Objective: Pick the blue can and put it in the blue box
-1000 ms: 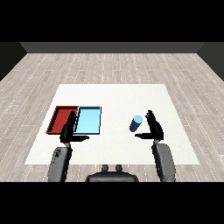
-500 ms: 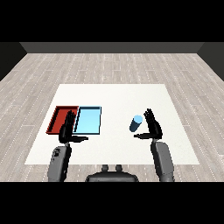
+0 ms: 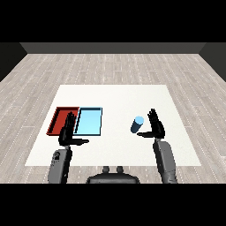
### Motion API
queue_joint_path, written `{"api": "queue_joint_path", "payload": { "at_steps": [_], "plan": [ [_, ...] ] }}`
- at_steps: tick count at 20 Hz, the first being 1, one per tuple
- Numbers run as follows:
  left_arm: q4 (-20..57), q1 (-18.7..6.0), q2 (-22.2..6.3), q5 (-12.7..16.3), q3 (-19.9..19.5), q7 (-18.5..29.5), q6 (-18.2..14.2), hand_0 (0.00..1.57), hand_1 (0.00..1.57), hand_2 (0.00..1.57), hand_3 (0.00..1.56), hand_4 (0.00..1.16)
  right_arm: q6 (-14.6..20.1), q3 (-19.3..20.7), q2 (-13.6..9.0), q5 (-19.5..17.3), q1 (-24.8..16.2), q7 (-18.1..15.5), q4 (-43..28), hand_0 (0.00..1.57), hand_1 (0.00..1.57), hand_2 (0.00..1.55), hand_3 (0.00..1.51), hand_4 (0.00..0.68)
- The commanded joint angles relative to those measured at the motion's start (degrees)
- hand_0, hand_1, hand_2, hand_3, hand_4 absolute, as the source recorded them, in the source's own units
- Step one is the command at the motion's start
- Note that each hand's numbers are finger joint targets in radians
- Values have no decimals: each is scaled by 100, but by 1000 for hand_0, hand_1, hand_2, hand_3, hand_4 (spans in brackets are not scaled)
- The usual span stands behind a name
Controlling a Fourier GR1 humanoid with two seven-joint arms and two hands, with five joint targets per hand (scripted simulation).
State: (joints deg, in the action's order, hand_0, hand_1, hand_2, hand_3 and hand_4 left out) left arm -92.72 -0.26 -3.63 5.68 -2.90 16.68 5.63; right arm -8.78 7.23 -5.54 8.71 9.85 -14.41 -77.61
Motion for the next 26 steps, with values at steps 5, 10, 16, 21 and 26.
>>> {"api": "queue_joint_path", "payload": {
  "at_steps": [5,10,16,21,26],
  "plan": [
    [330,147,103,-47,32,483,132,0,0,0,0,0,105,85,98,-74,319,-513,1053,0,0,0,0,0],
    [340,-164,-83,210,-256,229,208,0,0,0,0,0,165,134,69,14,755,-379,1554,0,0,0,0,0],
    [-178,204,-73,278,-160,-77,244,0,0,0,0,0,88,272,-6,72,1175,-764,2471,0,0,0,0,0],
    [-221,22,41,177,-80,-169,75,0,0,0,0,0,-125,408,-98,289,1421,-840,3002,0,0,0,0,0],
    [-904,298,-83,373,-128,-656,128,0,0,0,0,0,40,377,48,301,1547,-768,3239,0,0,0,0,0]
  ]
}}
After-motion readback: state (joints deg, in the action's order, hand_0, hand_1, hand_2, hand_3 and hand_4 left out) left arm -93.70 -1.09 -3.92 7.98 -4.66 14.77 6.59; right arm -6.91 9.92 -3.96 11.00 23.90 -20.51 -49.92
